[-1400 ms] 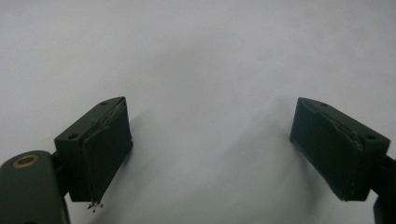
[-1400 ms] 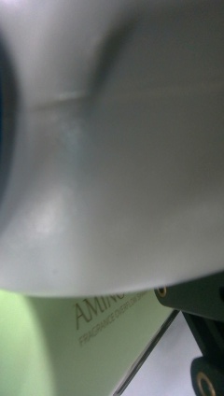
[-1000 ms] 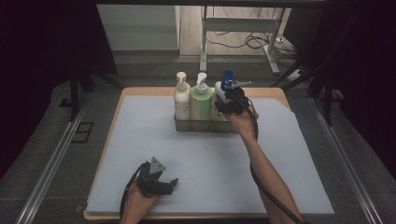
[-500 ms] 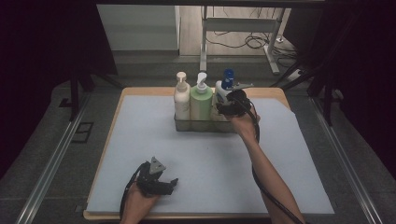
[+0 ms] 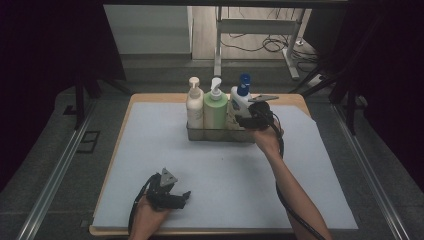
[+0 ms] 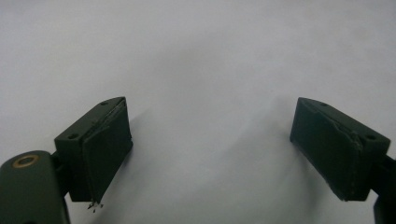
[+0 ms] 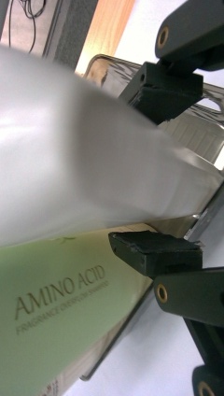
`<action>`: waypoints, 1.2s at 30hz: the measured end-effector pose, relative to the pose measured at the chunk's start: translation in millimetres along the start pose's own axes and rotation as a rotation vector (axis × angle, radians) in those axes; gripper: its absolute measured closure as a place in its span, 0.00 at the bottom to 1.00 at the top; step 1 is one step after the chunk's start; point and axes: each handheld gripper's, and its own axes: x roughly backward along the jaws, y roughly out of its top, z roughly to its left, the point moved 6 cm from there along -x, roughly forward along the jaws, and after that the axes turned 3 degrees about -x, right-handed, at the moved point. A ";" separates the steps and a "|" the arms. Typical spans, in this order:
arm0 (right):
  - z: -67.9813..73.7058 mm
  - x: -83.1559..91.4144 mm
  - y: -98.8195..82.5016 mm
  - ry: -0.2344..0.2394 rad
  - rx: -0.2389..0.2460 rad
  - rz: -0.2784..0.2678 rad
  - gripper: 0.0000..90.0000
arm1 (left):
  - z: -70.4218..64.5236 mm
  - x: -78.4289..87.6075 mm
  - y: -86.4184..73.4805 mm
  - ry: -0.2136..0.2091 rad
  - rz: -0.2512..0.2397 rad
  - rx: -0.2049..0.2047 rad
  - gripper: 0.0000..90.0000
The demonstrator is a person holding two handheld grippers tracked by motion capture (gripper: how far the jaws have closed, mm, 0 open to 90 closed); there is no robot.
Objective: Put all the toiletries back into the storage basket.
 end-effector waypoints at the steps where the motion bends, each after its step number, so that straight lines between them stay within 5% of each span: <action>1: -0.5 1.1 -1.2 0.001 0.001 -0.002 0.43 | -0.1 0.0 0.0 -0.001 0.000 0.000 0.14; 14: -5.7 15.4 -21.1 0.043 -0.005 0.015 0.58 | -0.1 0.0 0.0 0.000 0.000 0.001 0.14; 20: -9.3 23.5 -28.6 0.021 0.030 0.014 0.71 | -0.2 0.1 0.0 0.000 0.000 0.001 0.14; 31: -26.1 21.3 -29.9 -0.010 -0.026 0.008 0.98 | -0.2 0.1 0.0 0.000 0.000 0.001 0.14; 36: -31.5 11.2 -26.7 -0.030 -0.039 0.018 0.99 | -0.2 0.1 0.0 0.000 0.000 0.001 0.14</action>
